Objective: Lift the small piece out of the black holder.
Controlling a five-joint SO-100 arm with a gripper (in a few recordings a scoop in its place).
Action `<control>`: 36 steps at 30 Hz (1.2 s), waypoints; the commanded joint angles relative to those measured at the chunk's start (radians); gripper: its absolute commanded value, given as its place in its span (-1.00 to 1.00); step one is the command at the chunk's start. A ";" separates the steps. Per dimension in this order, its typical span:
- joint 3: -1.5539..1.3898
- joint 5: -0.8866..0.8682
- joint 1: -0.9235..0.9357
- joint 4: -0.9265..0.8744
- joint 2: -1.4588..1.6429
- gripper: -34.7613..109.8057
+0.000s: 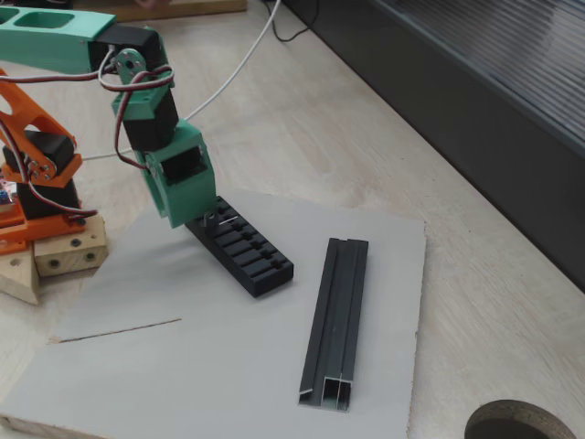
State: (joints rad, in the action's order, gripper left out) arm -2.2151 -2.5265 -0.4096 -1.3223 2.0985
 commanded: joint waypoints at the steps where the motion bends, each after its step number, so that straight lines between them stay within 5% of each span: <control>1: 0.003 -0.011 -0.014 0.012 0.000 -0.21; 36: 0.005 -0.006 0.071 0.012 -0.002 -0.21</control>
State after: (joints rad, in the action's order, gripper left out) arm -2.2151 -2.5234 -0.3313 -1.3070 2.0970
